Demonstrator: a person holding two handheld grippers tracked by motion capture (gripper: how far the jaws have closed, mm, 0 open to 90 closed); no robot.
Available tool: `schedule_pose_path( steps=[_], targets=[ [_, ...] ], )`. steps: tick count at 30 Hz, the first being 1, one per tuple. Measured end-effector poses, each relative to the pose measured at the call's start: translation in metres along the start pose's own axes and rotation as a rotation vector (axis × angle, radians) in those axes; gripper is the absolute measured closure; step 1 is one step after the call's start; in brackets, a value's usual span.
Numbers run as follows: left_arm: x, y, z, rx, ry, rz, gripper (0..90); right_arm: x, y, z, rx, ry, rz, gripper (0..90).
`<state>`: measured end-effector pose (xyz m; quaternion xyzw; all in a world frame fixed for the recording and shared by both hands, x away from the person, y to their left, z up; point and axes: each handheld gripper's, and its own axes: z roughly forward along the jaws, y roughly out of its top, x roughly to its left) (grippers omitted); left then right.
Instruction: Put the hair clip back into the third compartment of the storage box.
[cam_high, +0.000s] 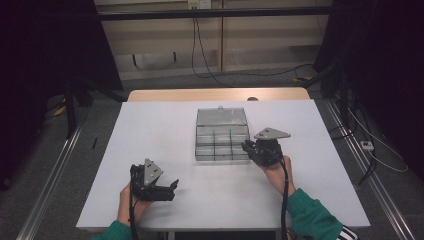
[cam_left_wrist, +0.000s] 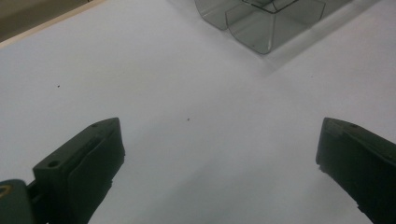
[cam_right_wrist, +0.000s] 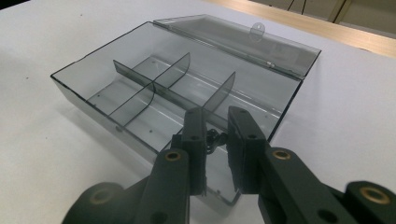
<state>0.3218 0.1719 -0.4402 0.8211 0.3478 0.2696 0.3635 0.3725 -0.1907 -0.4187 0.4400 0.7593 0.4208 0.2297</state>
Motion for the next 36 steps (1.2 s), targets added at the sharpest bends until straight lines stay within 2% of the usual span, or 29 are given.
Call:
schedule_pose_path(
  steps=[36],
  targets=[
    [0.001, -0.001, 0.000, -0.006, 0.002, -0.008, 1.0, -0.012, 0.013, 0.029, 0.012, -0.022, 0.027, 78.6]
  ],
)
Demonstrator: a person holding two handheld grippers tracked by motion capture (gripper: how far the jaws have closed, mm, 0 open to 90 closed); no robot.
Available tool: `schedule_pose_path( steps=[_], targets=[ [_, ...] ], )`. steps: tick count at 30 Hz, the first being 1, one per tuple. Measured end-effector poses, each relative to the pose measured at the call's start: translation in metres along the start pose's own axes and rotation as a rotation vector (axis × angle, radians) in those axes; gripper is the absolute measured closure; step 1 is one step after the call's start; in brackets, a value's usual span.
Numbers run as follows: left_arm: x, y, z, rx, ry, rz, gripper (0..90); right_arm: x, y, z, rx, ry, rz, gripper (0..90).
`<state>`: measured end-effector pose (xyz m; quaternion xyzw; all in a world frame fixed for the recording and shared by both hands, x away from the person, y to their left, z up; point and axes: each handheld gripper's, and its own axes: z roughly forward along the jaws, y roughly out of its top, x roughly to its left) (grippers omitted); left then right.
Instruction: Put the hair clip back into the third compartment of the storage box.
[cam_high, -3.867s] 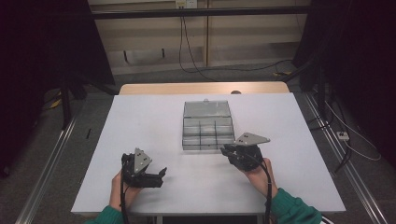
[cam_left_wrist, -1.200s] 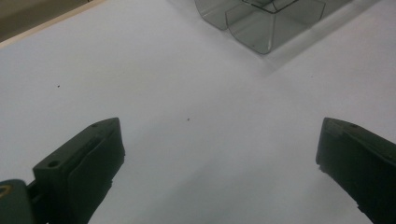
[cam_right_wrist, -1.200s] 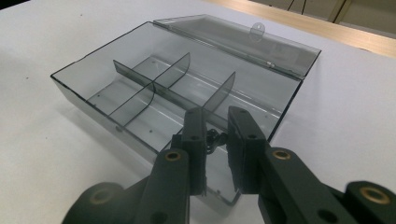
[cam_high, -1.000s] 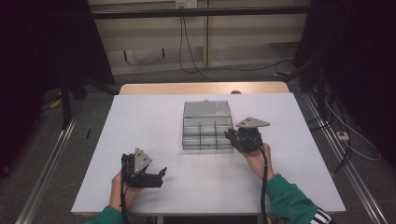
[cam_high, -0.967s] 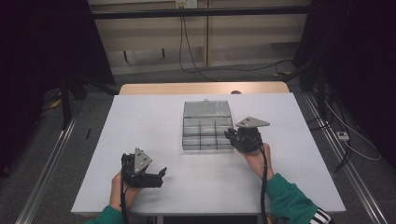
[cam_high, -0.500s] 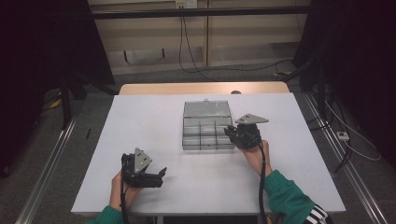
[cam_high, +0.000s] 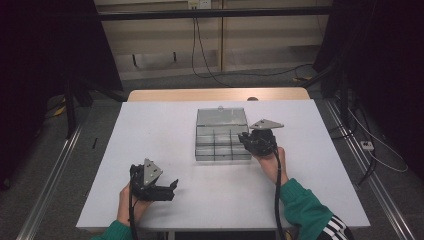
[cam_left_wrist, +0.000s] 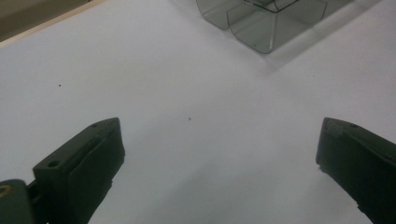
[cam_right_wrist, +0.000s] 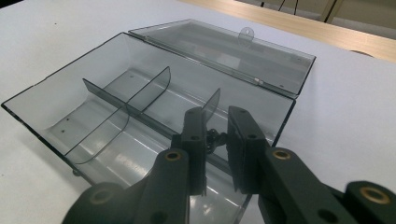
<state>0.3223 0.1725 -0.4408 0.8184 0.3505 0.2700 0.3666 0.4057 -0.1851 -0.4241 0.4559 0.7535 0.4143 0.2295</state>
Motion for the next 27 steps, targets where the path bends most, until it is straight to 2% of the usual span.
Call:
schedule_pose_path(
  steps=[27],
  targets=[
    [0.000, 0.000, 0.000, 0.004, -0.002, -0.001, 1.0, -0.003, 0.005, 0.021, 0.039, 0.008, 0.017, 78.5]
  ],
)
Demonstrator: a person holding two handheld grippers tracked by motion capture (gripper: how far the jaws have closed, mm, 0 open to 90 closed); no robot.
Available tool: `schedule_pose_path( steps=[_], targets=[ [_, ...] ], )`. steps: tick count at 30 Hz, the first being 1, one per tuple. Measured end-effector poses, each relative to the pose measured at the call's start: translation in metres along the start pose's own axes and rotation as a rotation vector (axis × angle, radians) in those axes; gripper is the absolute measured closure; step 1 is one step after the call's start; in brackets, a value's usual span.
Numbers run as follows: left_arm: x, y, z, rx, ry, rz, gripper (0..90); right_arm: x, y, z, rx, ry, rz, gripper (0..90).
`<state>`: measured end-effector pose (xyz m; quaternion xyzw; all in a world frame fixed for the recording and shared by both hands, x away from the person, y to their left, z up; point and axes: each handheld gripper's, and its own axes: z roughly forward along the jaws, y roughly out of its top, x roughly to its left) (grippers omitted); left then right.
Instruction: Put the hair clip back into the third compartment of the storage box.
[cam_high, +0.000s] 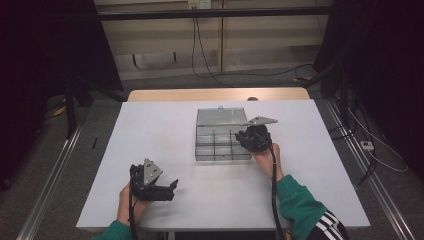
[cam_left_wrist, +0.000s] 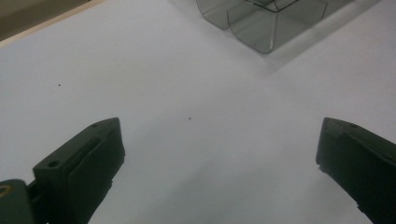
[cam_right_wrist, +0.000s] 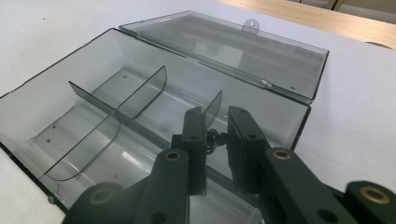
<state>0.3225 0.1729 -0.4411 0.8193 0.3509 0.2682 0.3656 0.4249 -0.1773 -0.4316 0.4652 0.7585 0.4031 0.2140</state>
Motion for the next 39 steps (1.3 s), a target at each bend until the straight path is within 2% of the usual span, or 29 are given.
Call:
schedule_pose_path(
  steps=[21, 24, 29, 39],
  targets=[
    [0.000, 0.000, 0.000, 0.003, -0.003, 0.006, 1.0, -0.001, -0.002, 0.010, 0.038, -0.018, 0.000, 77.3],
    [0.000, 0.000, 0.000, 0.000, -0.003, 0.004, 1.0, -0.002, -0.002, 0.011, 0.039, -0.024, 0.005, 69.2],
    [0.000, 0.000, 0.000, -0.003, -0.004, 0.002, 1.0, -0.004, -0.002, 0.008, 0.032, -0.028, 0.013, 65.9],
    [0.002, -0.001, 0.000, -0.002, -0.005, -0.005, 1.0, -0.005, -0.004, -0.010, 0.048, 0.015, 0.008, 49.7]
  ],
)
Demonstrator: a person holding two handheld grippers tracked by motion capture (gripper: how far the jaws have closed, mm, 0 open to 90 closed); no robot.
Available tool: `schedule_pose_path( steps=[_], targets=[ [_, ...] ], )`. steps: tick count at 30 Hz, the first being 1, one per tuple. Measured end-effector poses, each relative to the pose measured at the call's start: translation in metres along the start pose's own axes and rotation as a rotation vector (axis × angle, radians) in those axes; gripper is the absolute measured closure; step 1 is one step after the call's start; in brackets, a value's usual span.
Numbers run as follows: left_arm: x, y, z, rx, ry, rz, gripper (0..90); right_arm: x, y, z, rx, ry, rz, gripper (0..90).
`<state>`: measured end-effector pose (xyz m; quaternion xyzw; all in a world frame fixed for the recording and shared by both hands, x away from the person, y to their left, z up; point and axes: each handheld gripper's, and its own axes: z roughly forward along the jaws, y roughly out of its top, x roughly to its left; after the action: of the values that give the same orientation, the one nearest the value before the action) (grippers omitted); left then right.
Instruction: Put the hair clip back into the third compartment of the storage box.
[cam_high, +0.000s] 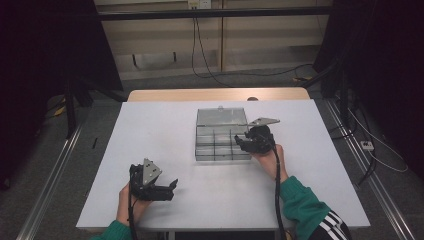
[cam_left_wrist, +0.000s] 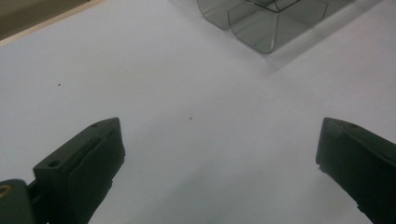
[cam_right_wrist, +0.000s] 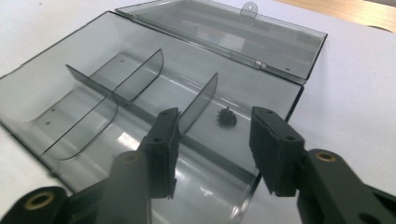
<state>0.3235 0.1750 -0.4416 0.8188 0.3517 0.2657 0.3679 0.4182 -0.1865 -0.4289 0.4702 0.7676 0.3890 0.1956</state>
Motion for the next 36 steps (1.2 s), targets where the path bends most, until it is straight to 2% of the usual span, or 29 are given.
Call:
schedule_pose_path(
  steps=[10, 17, 23, 30, 36],
  targets=[
    [0.000, 0.000, 0.001, -0.005, -0.005, 0.000, 1.0, -0.002, -0.004, -0.026, -0.021, 0.035, -0.006, 36.9],
    [0.001, -0.001, 0.003, 0.008, -0.007, -0.002, 1.0, -0.007, -0.010, -0.041, -0.034, 0.066, -0.011, 22.0],
    [0.000, -0.001, 0.003, 0.008, -0.006, -0.001, 1.1, -0.013, -0.017, -0.051, -0.017, 0.089, -0.002, 11.4],
    [0.000, 0.000, 0.003, 0.005, -0.005, 0.002, 1.0, -0.022, -0.028, -0.061, 0.000, 0.103, 0.014, 4.2],
    [-0.001, 0.000, 0.002, 0.011, -0.002, 0.009, 1.0, -0.024, -0.037, -0.059, 0.031, 0.103, 0.004, 3.1]
  ],
)
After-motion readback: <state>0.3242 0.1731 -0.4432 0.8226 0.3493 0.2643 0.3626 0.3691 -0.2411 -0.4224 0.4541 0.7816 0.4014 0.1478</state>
